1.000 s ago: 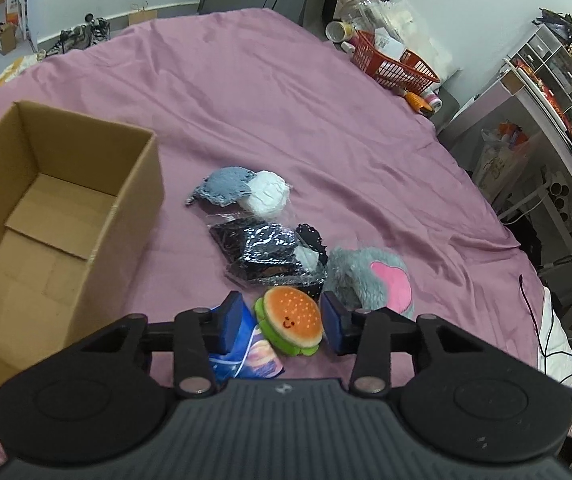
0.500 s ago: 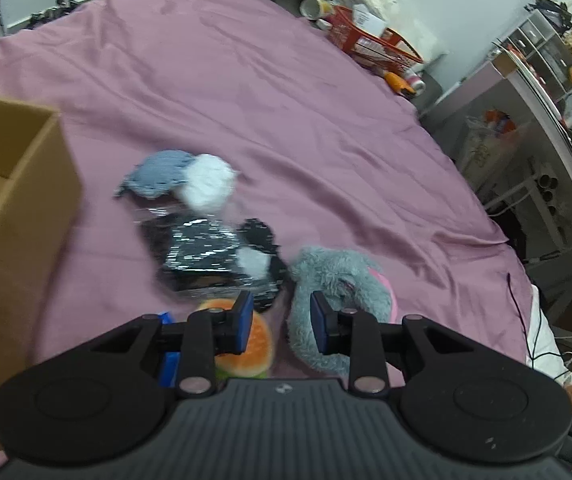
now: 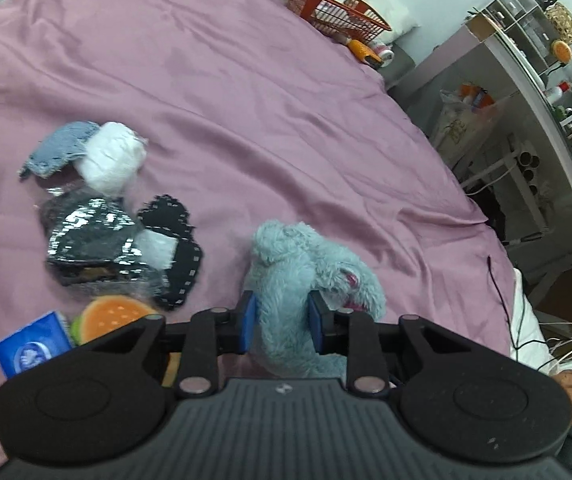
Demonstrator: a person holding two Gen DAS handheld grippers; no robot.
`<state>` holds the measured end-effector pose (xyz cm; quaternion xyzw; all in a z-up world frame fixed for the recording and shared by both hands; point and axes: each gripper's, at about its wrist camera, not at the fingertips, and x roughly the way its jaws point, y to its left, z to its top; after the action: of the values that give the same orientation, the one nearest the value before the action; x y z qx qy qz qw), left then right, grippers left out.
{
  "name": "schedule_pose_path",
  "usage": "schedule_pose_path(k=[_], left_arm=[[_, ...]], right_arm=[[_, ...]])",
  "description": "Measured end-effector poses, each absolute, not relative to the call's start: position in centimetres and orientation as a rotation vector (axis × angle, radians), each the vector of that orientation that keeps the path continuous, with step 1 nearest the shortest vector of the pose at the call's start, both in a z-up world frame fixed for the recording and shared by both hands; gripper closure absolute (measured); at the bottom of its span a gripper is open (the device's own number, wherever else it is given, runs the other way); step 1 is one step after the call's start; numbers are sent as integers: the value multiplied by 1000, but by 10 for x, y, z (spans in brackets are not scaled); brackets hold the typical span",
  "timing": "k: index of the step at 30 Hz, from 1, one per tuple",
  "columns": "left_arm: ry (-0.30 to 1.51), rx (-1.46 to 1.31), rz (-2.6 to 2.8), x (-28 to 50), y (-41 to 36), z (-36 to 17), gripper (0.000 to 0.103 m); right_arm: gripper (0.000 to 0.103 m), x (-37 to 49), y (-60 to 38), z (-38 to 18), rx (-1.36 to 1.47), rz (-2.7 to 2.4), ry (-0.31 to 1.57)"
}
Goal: Organize soft objects
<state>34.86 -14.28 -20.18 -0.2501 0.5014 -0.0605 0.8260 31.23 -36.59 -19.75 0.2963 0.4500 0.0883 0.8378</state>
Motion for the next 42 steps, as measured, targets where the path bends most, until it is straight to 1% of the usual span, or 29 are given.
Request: schedule_pose_path(k=[6, 10, 13, 14, 18, 24, 42], left_arm=[[1059, -539, -138, 350, -147, -202, 83], [1050, -540, -140, 346, -147, -201, 86], [1048, -551, -144, 342, -146, -201, 88], [1047, -549, -141, 341, -146, -200, 88], [1019, -551, -131, 333, -143, -189, 89], [975, -538, -132, 321, -131, -166, 89], [874, -592, -83, 273, -52, -111, 89]], right_arm=[[81, 315, -372, -197, 710, 226, 906], [81, 319, -360, -200, 628, 212, 936], [88, 319, -359, -203, 608, 192, 948], [89, 318, -358, -202, 605, 201, 946], [92, 311, -355, -191, 607, 227, 933], [92, 299, -340, -168, 580, 251, 905], [92, 269, -264, -116, 510, 355, 833]])
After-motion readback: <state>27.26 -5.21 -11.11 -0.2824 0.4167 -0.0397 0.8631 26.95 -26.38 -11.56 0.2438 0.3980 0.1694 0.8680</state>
